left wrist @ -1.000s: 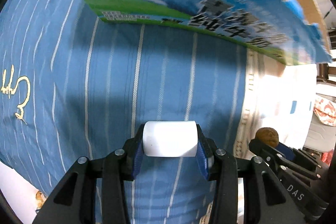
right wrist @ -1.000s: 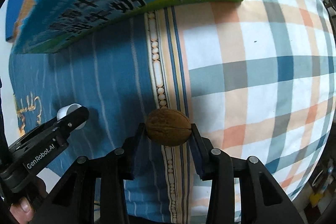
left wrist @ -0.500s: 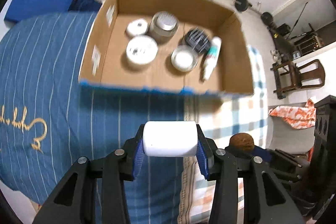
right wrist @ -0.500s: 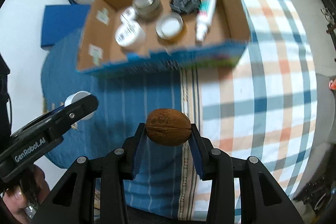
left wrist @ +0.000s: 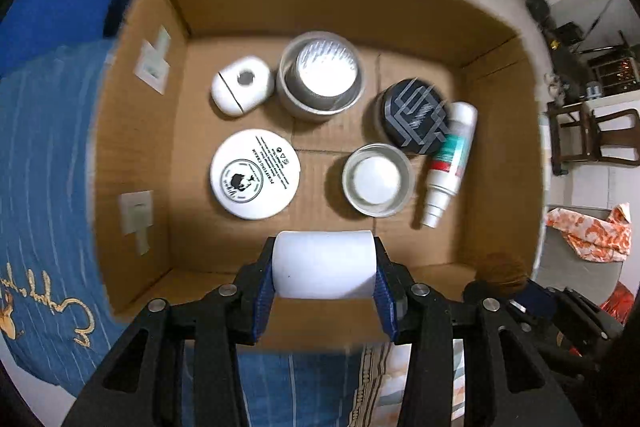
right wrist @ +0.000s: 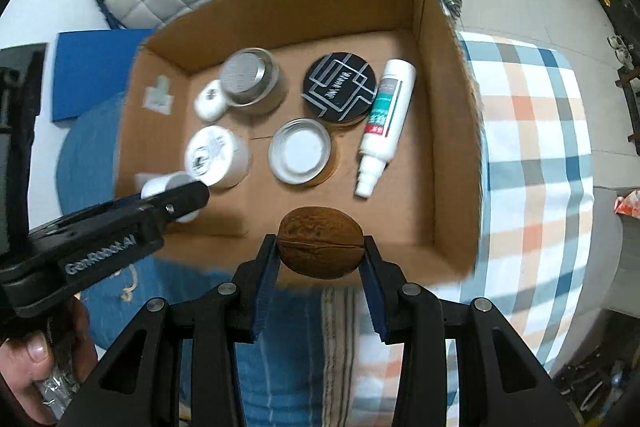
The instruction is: Organize rigid objects
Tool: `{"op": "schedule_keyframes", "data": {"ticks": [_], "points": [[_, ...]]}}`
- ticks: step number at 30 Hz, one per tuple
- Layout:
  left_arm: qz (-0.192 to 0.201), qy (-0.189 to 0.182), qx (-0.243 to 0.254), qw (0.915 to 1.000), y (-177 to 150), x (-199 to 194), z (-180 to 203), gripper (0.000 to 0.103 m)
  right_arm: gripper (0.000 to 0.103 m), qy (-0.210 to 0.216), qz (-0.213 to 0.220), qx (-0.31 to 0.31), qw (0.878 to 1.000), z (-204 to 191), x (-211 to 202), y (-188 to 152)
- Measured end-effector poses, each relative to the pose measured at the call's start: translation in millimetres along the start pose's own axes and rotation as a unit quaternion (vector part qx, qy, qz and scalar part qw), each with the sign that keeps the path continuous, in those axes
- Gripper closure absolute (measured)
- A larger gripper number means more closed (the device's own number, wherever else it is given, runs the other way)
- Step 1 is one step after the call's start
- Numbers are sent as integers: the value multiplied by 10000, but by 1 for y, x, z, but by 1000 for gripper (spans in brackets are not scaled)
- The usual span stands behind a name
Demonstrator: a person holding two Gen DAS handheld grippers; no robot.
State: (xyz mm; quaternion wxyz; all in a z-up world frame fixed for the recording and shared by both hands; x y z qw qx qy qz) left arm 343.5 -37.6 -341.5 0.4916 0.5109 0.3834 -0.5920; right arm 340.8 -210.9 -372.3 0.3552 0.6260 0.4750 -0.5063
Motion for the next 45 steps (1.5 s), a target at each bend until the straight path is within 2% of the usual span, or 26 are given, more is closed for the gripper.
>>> {"op": "schedule_keyframes", "data": {"ticks": [6,11,13,14,17,21,23,24,26,27,31,33,35,37,39,45], "points": [[-580,27,-34,9983,15,45,-4,63,61,-275,-364,-86,9989,4,41,20],[-738,48,-6,9973,23,59,1,62,61,-383,-755,-175,9963,5,64,26],[-811,57,-32,9967,25,63,2,54,61,-419,-867,-214,9951,4,72,26],[-848,17,-47,9964,25,65,3,53,61,-442,-909,-239,9946,3,75,27],[-983,35,-37,9951,26,69,4,53,60,-434,-1050,-223,9933,3,84,27],[-974,111,-13,9952,28,69,9,52,60,-455,-1155,-230,9920,3,93,26],[-927,171,3,9955,30,66,13,47,59,-460,-1196,-210,9915,6,96,25],[-887,210,17,9958,30,64,14,37,54,-454,-1208,-195,9914,7,97,25],[-733,295,26,9969,29,55,15,32,47,-413,-1183,-168,9920,8,96,23],[-678,315,19,9972,27,51,16,25,45,-411,-1175,-146,9921,9,95,25],[-449,371,-53,9983,19,32,16,13,45,-385,-1063,-141,9935,9,86,23],[-297,386,-80,9988,13,21,17,12,43,-451,-929,-213,9944,5,79,18],[-150,443,-84,9989,4,11,17,12,37,-464,-751,-285,9957,1,68,12],[-6,487,-104,9988,-5,2,18,11,19,-569,-511,-388,9963,-5,56,5],[113,537,-108,9984,-16,-8,17,10,13,-655,-298,-469,9963,-13,47,0],[627,816,-101,9946,-41,-42,22,10,1,-765,213,-510,9955,-19,11,-17]]}}
Point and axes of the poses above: each gripper's, at about its wrist camera, not at the fingertips, and x roughly the way its jaws point, z to its right, y to its top, the point moved 2 cm from there along x, roughly the way its jaws point, and after that the axes turned 11 degrees about x, right-handed, at the moved point
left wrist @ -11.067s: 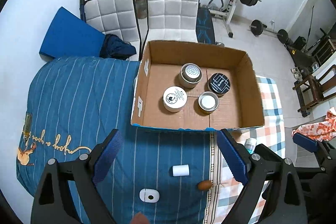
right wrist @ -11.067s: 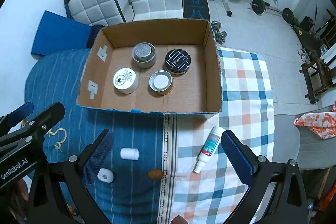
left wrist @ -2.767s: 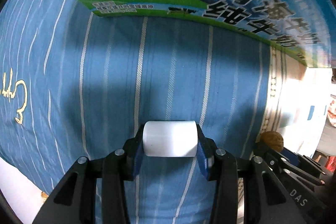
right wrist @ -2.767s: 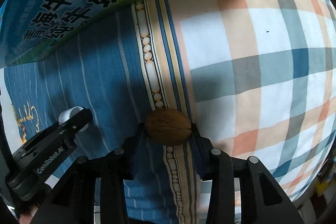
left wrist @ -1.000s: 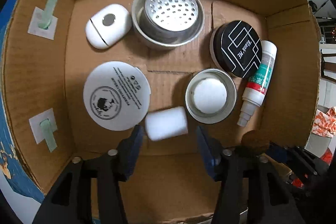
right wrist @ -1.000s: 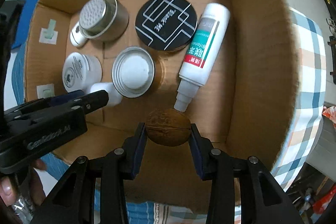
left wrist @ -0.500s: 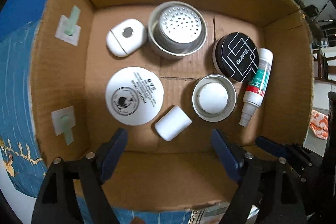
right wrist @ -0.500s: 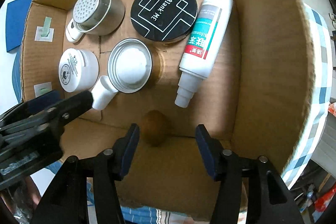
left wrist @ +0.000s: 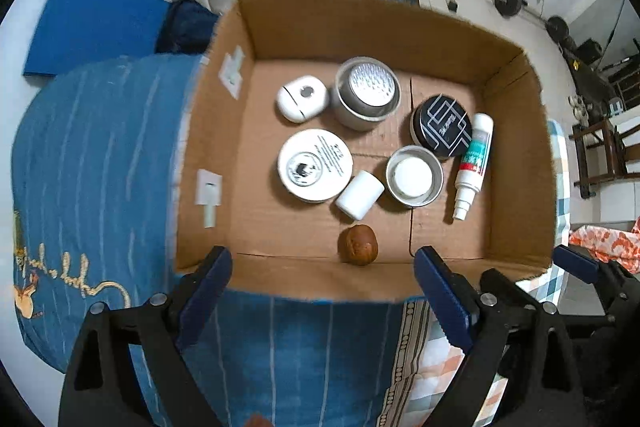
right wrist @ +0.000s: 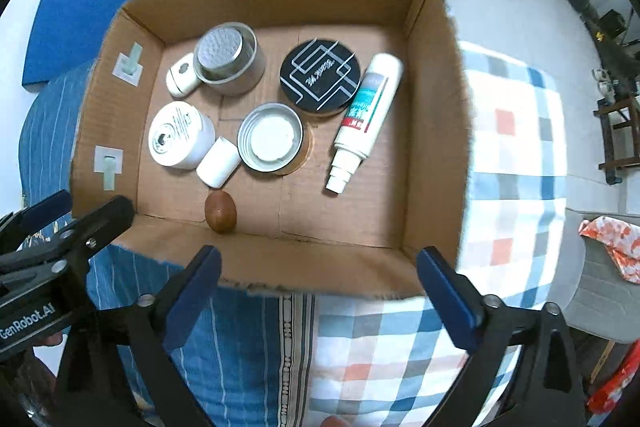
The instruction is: Organize rigid objects
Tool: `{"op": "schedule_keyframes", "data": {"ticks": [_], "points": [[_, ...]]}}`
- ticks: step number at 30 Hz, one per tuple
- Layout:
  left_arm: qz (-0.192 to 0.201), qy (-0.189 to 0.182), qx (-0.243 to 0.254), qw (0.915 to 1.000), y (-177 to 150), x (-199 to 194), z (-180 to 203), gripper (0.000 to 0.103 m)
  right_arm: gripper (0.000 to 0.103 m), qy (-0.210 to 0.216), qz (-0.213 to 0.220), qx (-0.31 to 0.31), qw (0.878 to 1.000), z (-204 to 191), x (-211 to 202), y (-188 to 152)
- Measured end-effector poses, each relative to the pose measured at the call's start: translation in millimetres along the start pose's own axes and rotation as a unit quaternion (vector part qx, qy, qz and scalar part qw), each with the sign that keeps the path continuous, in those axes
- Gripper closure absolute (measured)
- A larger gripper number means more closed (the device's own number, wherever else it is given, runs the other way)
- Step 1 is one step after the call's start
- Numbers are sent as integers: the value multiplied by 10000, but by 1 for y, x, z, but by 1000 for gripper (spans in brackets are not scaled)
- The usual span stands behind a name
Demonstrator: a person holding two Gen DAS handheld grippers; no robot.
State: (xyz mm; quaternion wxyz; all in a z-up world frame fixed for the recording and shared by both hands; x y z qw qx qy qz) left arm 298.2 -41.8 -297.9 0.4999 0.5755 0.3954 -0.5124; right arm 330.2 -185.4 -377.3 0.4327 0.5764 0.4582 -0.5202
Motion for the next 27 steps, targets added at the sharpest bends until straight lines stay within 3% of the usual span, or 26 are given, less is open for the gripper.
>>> {"op": "schedule_keyframes", "data": {"ticks": [4,15,27], "points": [[316,87,-29,9995,-5,-18,-17,10,0,-116,278,-13,9995,4,-27,-9],[904,166,56,9957,-38,-80,-15,10,0,105,737,77,9972,2,-89,-43],[1635,317,275,9856,-99,-190,2,10,0,345,1531,171,9875,25,-194,-125]]}}
Point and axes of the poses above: each gripper's, at about its wrist camera, not at the fingertips, and x roughly the way its jaws point, z to its right, y to its top, the point moved 2 cm from there along x, roughly the way its jaws point, and after that the axes turned 11 degrees about x, right-handed, at the moved point
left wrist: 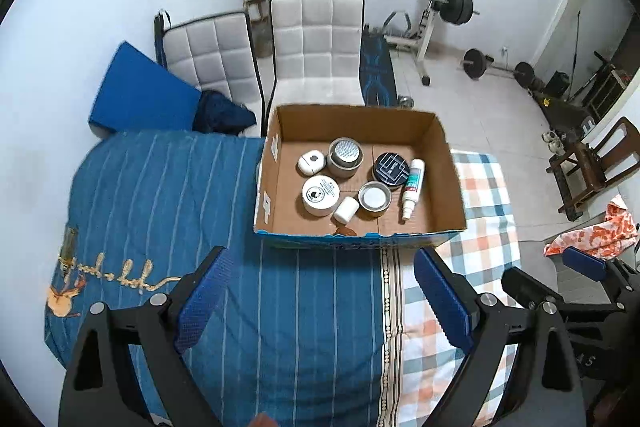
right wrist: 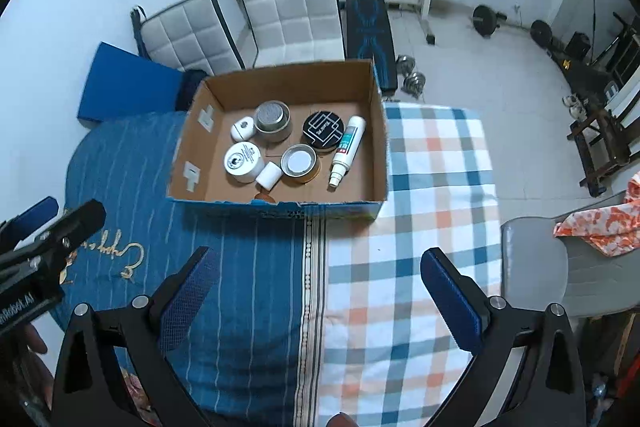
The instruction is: Organize rigid objects
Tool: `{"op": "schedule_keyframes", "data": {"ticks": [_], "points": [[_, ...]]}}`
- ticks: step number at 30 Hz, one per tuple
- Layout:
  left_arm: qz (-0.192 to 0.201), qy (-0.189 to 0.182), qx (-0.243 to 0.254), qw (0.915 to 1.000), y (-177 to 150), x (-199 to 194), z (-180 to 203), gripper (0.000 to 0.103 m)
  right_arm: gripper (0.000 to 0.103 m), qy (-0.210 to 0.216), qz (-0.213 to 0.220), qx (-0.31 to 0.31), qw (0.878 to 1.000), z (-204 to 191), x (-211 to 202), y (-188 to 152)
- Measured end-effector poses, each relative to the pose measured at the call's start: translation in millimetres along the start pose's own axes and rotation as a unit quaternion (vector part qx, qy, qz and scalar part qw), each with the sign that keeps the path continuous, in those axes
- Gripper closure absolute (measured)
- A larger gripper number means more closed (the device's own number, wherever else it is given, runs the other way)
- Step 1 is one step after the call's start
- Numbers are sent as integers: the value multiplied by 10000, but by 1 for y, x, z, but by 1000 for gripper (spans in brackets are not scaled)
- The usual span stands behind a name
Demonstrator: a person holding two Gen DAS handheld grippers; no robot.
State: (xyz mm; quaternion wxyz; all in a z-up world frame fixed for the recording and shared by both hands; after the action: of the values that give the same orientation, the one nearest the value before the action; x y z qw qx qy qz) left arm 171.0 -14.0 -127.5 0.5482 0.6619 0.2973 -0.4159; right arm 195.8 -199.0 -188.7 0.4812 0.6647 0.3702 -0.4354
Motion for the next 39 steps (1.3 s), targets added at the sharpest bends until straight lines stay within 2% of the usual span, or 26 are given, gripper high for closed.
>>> {"op": "schedule_keyframes", "data": {"ticks": [7,16,27,29,39], "points": [[279,-53,101,9995,-10,-55,11,10,0,182,369,2,9992,6,-73,-28],[586,-16,134,9982,-18,-98,16,10,0,218,789,25,9966,11,-129,-45],[745,187,13,9970,-27,-114,10,10,0,179,923,46,9956,15,-153,-50],[777,242,-4,9967,-28,-114,9,1,0,180,924,74,9955,16,-153,-48],[868,255,-42,9959,-27,-115,6,0,0,59,1071,106,9942,12,-147,-37]]}}
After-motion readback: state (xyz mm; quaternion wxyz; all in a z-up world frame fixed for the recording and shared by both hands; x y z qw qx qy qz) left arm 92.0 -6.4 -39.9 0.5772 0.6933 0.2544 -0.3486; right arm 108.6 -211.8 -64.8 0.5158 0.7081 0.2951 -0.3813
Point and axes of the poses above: each gripper's, at about its wrist camera, not at the fingertips, and x roughly the way its jaws point, z to its right, y to its top, the point moved 2 cm from there along x, roughly the way its jaws point, and after that the axes turned 11 degrees about x, right-handed, at the moved point
